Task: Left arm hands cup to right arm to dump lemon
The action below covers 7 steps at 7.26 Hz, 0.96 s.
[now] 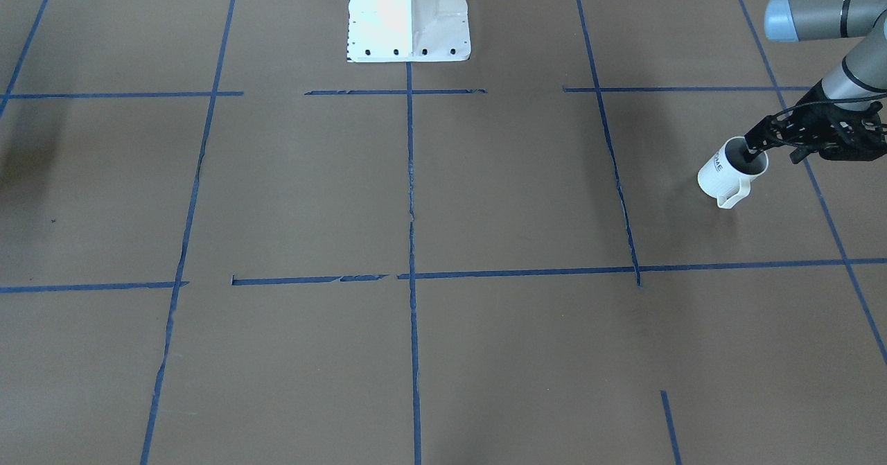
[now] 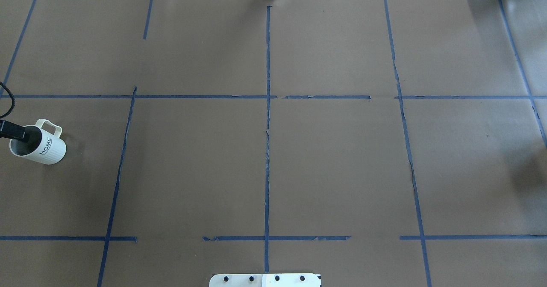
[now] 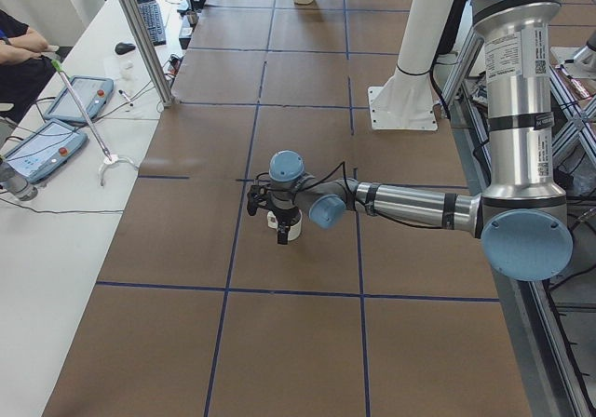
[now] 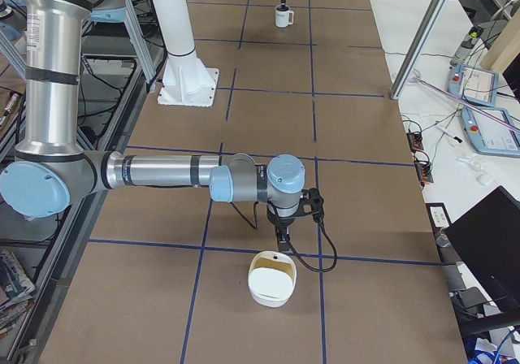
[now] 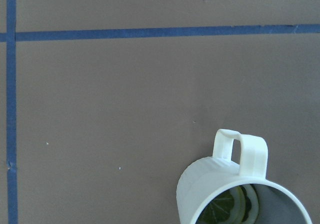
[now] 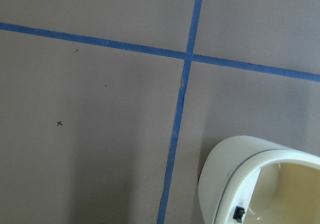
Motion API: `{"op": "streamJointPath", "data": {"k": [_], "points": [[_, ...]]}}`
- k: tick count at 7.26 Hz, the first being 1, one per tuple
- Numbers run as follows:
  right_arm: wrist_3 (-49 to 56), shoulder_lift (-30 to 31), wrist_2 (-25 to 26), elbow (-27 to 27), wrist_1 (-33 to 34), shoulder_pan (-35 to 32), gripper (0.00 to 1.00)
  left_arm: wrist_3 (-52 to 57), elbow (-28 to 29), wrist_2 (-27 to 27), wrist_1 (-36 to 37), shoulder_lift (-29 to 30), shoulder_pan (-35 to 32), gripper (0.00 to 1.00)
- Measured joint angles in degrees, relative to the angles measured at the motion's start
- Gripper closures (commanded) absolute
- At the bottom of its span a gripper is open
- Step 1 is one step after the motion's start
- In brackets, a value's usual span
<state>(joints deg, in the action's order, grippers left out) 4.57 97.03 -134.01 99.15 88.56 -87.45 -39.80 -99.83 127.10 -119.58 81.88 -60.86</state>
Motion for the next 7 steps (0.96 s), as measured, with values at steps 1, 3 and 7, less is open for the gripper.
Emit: {"op": "streamJointPath", "data": {"k": [1,3,7], "points": [[0.0,0.0,0.04,-0.01,0.0,0.0,0.0,-0.53,-0.18,0.06,-0.03,0.02,0.08,0.91],[0.0,0.0,0.07,-0.01,-0.04,0.0,0.0,-0.73,-0.59,0.13,-0.04,0.01,0.15,0.92],[0.02,-0.09,0.1,0.03,-0.08,0.0,0.0,-0.33,-1.84,1.41,0.32,-0.27,0.07,1.0]]}}
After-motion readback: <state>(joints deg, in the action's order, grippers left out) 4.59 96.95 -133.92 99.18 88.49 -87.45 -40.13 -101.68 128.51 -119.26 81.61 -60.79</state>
